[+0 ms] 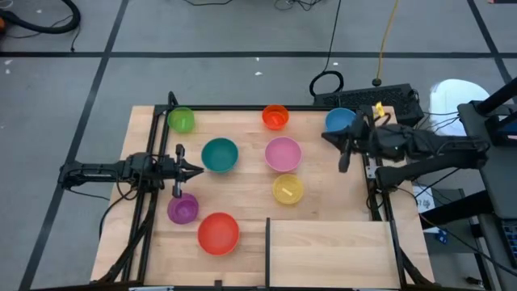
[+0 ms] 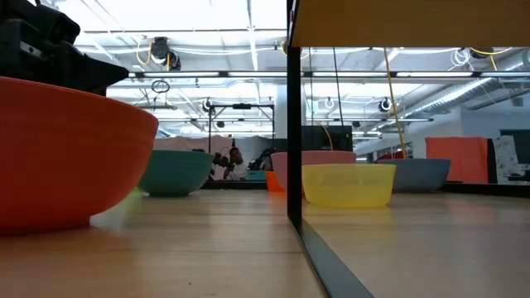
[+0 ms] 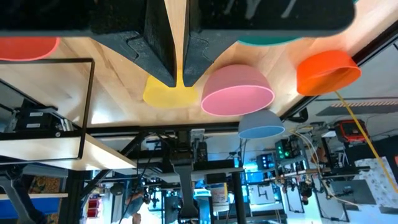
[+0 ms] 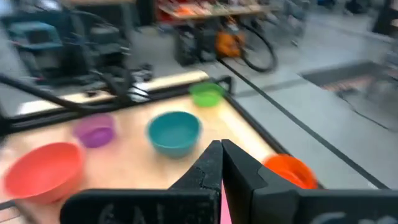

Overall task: Place and stack bowls onto a shelf
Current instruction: Put the blue bowl on the shelf

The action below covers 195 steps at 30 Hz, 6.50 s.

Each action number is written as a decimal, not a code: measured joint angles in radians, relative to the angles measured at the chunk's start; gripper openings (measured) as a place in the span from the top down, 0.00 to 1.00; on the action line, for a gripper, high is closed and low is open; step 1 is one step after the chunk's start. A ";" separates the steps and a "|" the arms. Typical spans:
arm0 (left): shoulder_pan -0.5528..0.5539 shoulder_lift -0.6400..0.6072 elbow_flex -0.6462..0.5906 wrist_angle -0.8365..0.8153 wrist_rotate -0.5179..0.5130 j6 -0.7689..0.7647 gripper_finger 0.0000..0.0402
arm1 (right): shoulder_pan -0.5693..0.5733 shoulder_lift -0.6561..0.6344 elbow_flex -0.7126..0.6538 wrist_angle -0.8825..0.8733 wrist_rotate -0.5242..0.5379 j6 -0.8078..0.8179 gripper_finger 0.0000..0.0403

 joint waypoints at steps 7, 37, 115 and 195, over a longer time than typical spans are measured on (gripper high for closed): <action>0.000 0.000 0.000 0.002 0.000 0.000 0.91 | -0.130 0.152 0.218 -0.256 0.019 0.052 1.00; 0.000 0.000 0.000 0.003 0.000 -0.017 0.91 | -0.660 0.637 0.275 -0.688 -0.147 0.042 0.82; 0.000 0.000 0.000 0.003 -0.001 -0.034 0.91 | -0.113 0.607 0.343 -1.005 -0.331 0.536 0.99; 0.000 0.000 0.001 0.010 -0.010 -0.023 0.91 | 0.750 0.854 0.702 -0.873 -0.739 1.900 0.84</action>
